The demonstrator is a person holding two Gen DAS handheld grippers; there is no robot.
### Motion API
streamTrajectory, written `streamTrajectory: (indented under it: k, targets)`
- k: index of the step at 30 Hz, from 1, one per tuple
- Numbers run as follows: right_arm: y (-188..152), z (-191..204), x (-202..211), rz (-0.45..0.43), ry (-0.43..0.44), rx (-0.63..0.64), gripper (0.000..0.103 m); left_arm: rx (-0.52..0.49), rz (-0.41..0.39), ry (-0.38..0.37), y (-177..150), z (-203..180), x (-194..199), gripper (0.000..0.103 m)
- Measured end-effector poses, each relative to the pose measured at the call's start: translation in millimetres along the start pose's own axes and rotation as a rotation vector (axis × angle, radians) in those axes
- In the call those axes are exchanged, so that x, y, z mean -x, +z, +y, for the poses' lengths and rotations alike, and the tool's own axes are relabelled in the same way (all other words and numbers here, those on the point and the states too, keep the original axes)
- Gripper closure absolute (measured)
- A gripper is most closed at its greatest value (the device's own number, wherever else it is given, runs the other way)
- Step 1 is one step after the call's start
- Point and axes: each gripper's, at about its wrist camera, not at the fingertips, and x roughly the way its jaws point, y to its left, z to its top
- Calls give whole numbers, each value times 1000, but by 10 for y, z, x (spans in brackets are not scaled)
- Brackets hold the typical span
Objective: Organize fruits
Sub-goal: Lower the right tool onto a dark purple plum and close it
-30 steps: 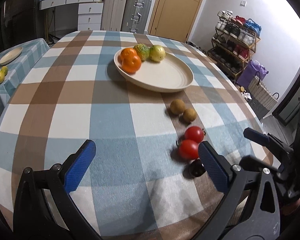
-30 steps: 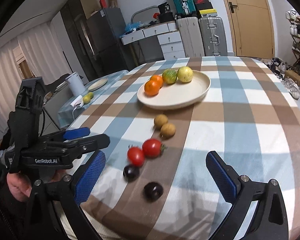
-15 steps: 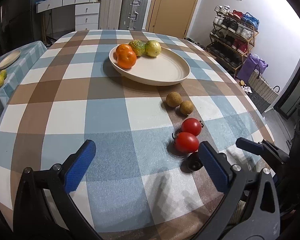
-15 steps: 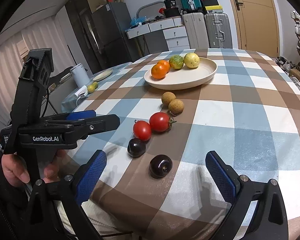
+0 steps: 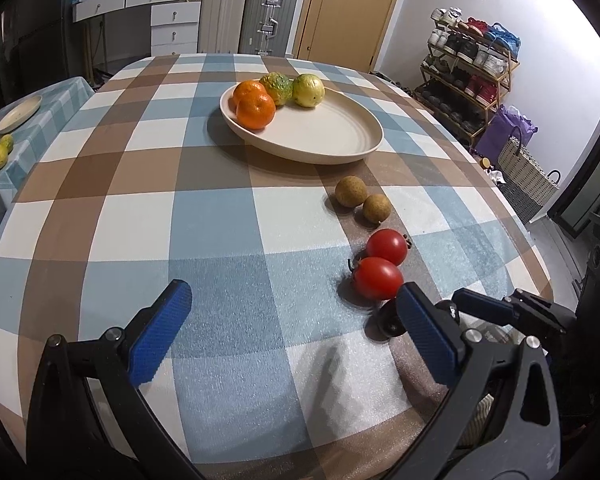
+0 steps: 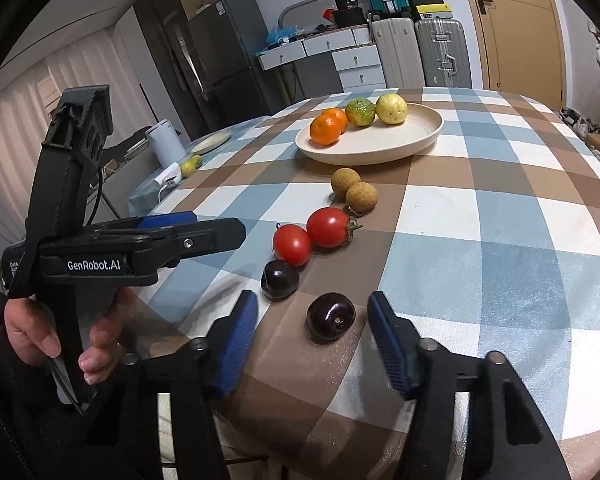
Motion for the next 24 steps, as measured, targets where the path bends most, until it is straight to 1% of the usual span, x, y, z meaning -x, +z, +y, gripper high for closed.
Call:
streamTrajectory:
  k: [1,2,5,7,10,12,15,19,24]
  targets:
    - [0,5,-6,4,4,3,52,3,2,-1,2,11,1,1]
    - [-1,12,-10,6,1,6,53,5,2,-2,-3,14,0,1]
    - [-3,22,0,1,-18,15,61,15,2,-1,-2,47,2,1]
    - [1,-1,-8,3,-34,8,69,22,2,-2,1,67,3,1]
    - [1,-69,-28,15,-49,-20,77,23,2,-2,-1,67,-1,1]
    - [6,-122,-23,20,-24,-53,78,22,-4,0,-5,79,6,1]
    - [18,-179,-1,15,1,-95,78,35,-7,-45,-33,109,28,1]
    - [63,-191,77,-20,-6,-95,78,27,10,-81,-66,78,9,1]
    - [119,-195,156,-54,-8,-95,78,2,35,-117,-105,-63,-50,1]
